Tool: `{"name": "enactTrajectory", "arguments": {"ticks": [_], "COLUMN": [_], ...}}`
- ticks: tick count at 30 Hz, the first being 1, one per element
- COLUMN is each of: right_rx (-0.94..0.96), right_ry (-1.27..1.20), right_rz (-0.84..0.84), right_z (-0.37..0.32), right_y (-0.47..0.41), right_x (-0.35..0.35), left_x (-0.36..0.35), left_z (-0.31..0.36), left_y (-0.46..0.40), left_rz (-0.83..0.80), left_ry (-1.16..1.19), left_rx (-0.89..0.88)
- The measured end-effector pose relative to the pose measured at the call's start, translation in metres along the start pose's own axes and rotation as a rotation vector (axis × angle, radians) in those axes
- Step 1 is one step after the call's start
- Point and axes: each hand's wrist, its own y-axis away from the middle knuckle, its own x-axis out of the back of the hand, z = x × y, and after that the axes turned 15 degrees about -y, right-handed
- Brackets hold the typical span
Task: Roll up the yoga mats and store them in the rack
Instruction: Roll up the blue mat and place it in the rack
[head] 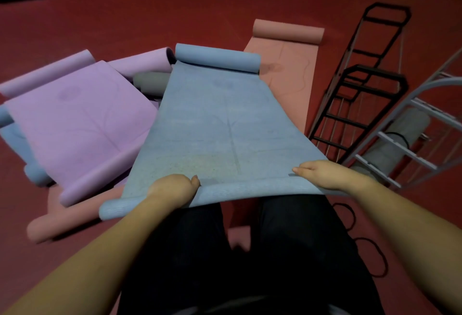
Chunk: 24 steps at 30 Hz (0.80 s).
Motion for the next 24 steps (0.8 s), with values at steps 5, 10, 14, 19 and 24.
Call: {"name": "enactTrajectory", "arguments": {"ticks": [5, 10, 14, 19, 24], "right_rx": [0.061, 0.154, 0.373, 0.349, 0.274], "right_ry": [-0.015, 0.037, 0.139, 0.174, 0.214], "right_rz": [0.045, 0.293, 0.537, 0.576, 0.445], "right_z": [-0.001, -0.004, 0.002, 0.008, 0.002], "right_y": [-0.011, -0.001, 0.014, 0.024, 0.012], "right_x": [-0.006, -0.017, -0.036, -0.057, -0.049], "left_x": [-0.003, 0.005, 0.010, 0.014, 0.011], "left_z": [-0.001, 0.004, 0.008, 0.000, -0.006], "left_y": [-0.002, -0.004, -0.003, -0.012, -0.005], "left_rz": [0.038, -0.005, -0.016, -0.082, -0.038], "left_ry": [0.026, -0.008, -0.051, 0.043, 0.186], "left_rx": [0.018, 0.054, 0.079, 0.037, -0.007]}}
